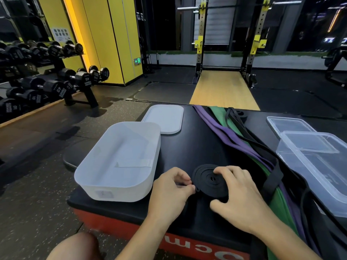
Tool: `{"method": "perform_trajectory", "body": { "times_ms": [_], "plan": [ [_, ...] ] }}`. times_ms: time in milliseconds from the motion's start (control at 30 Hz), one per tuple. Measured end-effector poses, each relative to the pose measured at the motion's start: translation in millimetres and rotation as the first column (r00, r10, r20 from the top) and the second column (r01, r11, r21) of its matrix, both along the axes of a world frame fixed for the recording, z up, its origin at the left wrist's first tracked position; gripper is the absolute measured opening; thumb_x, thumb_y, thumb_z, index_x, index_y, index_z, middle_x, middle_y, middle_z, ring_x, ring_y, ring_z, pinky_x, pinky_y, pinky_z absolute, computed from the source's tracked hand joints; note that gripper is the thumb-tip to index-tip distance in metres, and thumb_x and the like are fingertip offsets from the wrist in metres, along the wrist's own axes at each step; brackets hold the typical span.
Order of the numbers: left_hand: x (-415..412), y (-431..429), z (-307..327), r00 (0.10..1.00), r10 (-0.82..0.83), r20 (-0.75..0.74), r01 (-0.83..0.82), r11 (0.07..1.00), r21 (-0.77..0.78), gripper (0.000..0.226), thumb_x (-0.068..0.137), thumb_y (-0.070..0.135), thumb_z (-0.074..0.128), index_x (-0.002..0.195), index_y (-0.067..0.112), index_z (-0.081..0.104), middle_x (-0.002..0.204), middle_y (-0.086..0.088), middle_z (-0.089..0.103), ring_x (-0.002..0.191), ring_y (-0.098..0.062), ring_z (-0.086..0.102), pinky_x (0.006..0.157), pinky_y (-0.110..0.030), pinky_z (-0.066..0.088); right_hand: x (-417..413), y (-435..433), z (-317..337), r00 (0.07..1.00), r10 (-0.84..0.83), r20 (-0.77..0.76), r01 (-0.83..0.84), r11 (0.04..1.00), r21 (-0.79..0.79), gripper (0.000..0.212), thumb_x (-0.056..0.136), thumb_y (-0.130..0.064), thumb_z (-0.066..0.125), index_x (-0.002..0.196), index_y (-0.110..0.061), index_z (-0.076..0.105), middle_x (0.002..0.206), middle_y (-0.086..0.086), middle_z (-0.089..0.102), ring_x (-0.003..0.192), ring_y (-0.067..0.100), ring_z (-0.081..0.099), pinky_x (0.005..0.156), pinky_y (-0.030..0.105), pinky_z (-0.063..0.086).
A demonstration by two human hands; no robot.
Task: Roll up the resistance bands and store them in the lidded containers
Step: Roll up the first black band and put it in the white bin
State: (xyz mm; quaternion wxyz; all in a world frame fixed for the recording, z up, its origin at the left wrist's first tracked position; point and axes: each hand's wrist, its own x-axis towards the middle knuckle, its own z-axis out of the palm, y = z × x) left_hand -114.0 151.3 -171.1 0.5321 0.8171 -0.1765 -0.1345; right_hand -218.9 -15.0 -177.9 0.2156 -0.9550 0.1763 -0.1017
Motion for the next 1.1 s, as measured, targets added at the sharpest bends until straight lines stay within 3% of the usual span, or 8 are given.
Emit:
{"method": "perform_trajectory", "body": {
  "times_ms": [133,233,300,433,633,900,1000,1100],
  "plan": [
    [3.3,-0.5,1.8,0.999,-0.037,-0.013,0.038,0.999,0.033,0.016,0.083,0.016,0.083,0.081,0.028,0.073,0.08,0.013,0.077,0.08,-0.002,0.074,0.082,-0.027,0.059,3.5,8.8,6.7,0.996,-0.036,-0.087,0.028,0.996,-0.084,0.109,0.053,-0.099,0.049,0.143,-0.042,0.029,0.142,-0.016,0.028,0.135,0.008,0.024,0.111,0.031,0.037],
    [4.3,0.9,1.8,0.999,-0.041,-0.012,0.042,0.998,0.045,0.012,0.085,0.019,0.081,0.08,0.029,0.078,0.077,0.017,0.077,0.078,0.003,0.072,0.073,-0.016,0.054,12.7,12.7,7.7,0.992,-0.112,-0.064,0.101,0.984,-0.147,0.106,0.047,-0.107,0.041,0.132,-0.043,0.037,0.132,-0.013,0.038,0.126,0.011,0.032,0.1,0.032,0.045],
    [4.1,1.9,0.9,0.999,-0.036,-0.006,0.037,0.998,0.047,0.014,0.087,0.02,0.078,0.08,0.031,0.079,0.077,0.019,0.076,0.078,0.006,0.071,0.065,-0.007,0.047,18.5,12.9,7.6,0.99,-0.134,-0.052,0.121,0.973,-0.195,0.096,0.05,-0.106,0.041,0.123,-0.043,0.039,0.124,-0.012,0.044,0.119,0.012,0.037,0.093,0.031,0.047],
    [2.8,3.6,0.4,0.999,-0.037,-0.005,0.037,0.999,0.035,0.016,0.09,0.019,0.074,0.083,0.032,0.08,0.079,0.017,0.077,0.08,0.006,0.071,0.068,-0.008,0.049,21.1,11.3,7.3,0.989,-0.142,-0.04,0.131,0.971,-0.199,0.079,0.058,-0.099,0.048,0.115,-0.044,0.04,0.117,-0.014,0.045,0.115,0.01,0.039,0.087,0.03,0.049],
    [-3.2,1.7,-3.2,0.996,-0.011,0.083,0.009,1.0,0.027,0.019,0.092,0.02,0.074,0.081,0.036,0.077,0.084,0.018,0.075,0.085,0.008,0.068,0.07,-0.004,0.047,20.0,10.2,7.5,0.99,-0.137,-0.028,0.129,0.972,-0.196,0.076,0.06,-0.094,0.052,0.117,-0.044,0.043,0.115,-0.018,0.045,0.113,0.008,0.039,0.086,0.03,0.05],
    [-8.1,4.3,4.1,0.979,-0.107,0.176,0.097,0.993,0.063,0.014,0.095,0.022,0.069,0.094,0.034,0.074,0.093,0.018,0.072,0.09,0.007,0.065,0.076,-0.008,0.049,22.1,14.6,18.3,0.987,-0.148,-0.068,0.132,0.97,-0.204,0.069,0.06,-0.083,0.053,0.113,-0.04,0.04,0.119,-0.012,0.048,0.112,0.013,0.038,0.081,0.029,0.045],
    [-13.0,6.6,11.1,0.966,-0.116,0.233,0.113,0.993,0.026,0.014,0.096,0.021,0.069,0.097,0.036,0.069,0.099,0.017,0.067,0.093,0.005,0.065,0.08,-0.013,0.051,22.1,11.6,25.0,0.992,-0.128,-0.004,0.126,0.978,-0.169,0.069,0.058,-0.084,0.053,0.111,-0.041,0.041,0.116,-0.015,0.047,0.11,0.011,0.038,0.082,0.03,0.044],
    [-15.5,13.9,24.5,0.936,-0.123,0.329,0.124,0.992,0.017,0.015,0.098,0.025,0.067,0.103,0.038,0.062,0.105,0.02,0.061,0.099,0.01,0.059,0.081,-0.007,0.047,25.4,11.4,34.4,0.993,-0.08,0.085,0.086,0.994,-0.066,0.067,0.057,-0.082,0.057,0.109,-0.042,0.044,0.11,-0.02,0.049,0.106,0.009,0.04,0.081,0.029,0.041]
  ]
}}
